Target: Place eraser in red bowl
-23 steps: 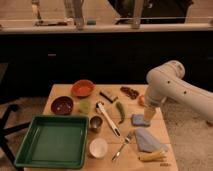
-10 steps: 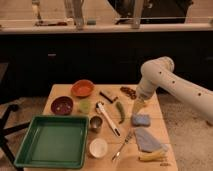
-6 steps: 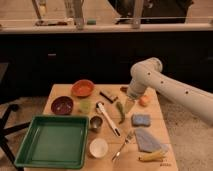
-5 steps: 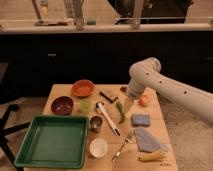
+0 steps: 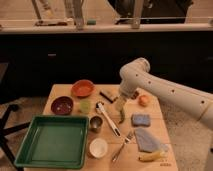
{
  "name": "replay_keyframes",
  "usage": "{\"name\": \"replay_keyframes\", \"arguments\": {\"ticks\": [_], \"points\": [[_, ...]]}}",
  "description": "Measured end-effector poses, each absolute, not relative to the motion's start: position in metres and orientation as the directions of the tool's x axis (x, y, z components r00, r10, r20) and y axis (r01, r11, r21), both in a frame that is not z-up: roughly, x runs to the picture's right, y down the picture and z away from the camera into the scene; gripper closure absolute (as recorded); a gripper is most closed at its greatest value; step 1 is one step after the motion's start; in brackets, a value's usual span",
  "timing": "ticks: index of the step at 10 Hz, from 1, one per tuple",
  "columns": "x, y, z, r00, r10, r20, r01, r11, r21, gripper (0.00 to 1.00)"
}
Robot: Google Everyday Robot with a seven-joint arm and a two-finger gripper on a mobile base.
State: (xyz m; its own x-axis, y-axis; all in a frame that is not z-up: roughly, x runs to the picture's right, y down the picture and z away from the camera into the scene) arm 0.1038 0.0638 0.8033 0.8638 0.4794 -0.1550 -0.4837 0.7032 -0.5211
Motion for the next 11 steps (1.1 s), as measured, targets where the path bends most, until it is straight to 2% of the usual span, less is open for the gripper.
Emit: {"name": "replay_keyframes", "arguments": {"ticks": [5, 11], "points": [[0.095, 0.063, 0.847, 0.819, 0.547, -0.172, -0.531, 0.611, -0.587, 0.20], [0.063, 0.058, 0.876, 0.845, 0.507, -0.169, -0.511, 0.674, -0.534, 0.20]]}}
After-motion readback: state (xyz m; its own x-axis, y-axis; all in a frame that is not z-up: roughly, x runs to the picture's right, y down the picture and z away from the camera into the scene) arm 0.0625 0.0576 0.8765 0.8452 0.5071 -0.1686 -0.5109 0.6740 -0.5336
